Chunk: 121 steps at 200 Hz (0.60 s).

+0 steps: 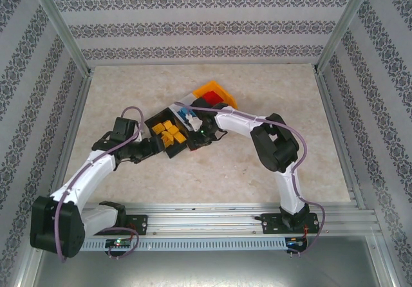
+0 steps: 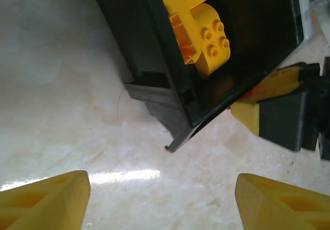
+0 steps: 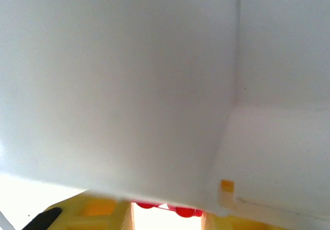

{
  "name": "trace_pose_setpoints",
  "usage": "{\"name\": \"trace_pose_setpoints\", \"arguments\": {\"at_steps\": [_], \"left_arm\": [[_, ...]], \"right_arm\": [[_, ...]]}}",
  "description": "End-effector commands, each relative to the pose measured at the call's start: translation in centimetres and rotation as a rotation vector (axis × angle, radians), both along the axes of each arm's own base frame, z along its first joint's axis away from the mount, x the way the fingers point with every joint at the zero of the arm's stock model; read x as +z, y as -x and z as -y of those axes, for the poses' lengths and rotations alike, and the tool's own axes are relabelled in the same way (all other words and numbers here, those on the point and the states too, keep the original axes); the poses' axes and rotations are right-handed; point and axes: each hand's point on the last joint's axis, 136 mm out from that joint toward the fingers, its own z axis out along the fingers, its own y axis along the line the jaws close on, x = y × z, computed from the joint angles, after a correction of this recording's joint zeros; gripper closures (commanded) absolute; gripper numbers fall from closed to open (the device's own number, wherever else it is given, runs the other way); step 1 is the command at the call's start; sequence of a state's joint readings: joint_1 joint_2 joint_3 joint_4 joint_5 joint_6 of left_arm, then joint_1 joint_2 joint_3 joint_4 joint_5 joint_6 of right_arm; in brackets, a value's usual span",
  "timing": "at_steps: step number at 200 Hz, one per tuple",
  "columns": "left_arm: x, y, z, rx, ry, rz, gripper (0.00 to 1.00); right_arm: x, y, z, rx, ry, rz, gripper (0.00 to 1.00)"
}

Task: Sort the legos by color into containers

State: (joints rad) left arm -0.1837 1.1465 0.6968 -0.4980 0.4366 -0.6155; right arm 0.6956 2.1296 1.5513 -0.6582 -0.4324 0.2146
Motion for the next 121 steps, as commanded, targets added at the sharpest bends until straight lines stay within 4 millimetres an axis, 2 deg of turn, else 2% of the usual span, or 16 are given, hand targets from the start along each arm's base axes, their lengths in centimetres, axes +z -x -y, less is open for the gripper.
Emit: {"name": "trace_pose_setpoints", "arguments": {"at_steps": [1,23,41,57,90,121], "left_arm": [[0.1,-2.1,0.8,0.04,0.006,0.039,0.29],[-0.8,-3.1,0.6,0.062,-0.013,0.038,0.37],[-1.1,-3.8,0.9,0.058,-0.006,0.039,0.51],[-0.7,-4.4,1.5,0.047,0.026,0.055,0.67],[0.3,-4.6,1.8,0.029,0.036,0.063,0.84],[1.7,-4.9,2.0,0.03,0.052,0.085,0.88]], "right_arm": [[-1.3,2.1,0.0,0.016,0.014,-0.055,0.71],[-1.4,2.5,0.1,0.017,0.006,-0.06,0.71],[-1.4,2.7,0.1,0.02,0.001,-0.063,0.71],[-1.5,2.8,0.2,0.025,0.0,-0.063,0.71],[-1.8,2.6,0.4,0.02,0.002,-0.065,0.71],[-2.9,2.6,1.4,0.044,0.09,-0.026,0.71]]}}
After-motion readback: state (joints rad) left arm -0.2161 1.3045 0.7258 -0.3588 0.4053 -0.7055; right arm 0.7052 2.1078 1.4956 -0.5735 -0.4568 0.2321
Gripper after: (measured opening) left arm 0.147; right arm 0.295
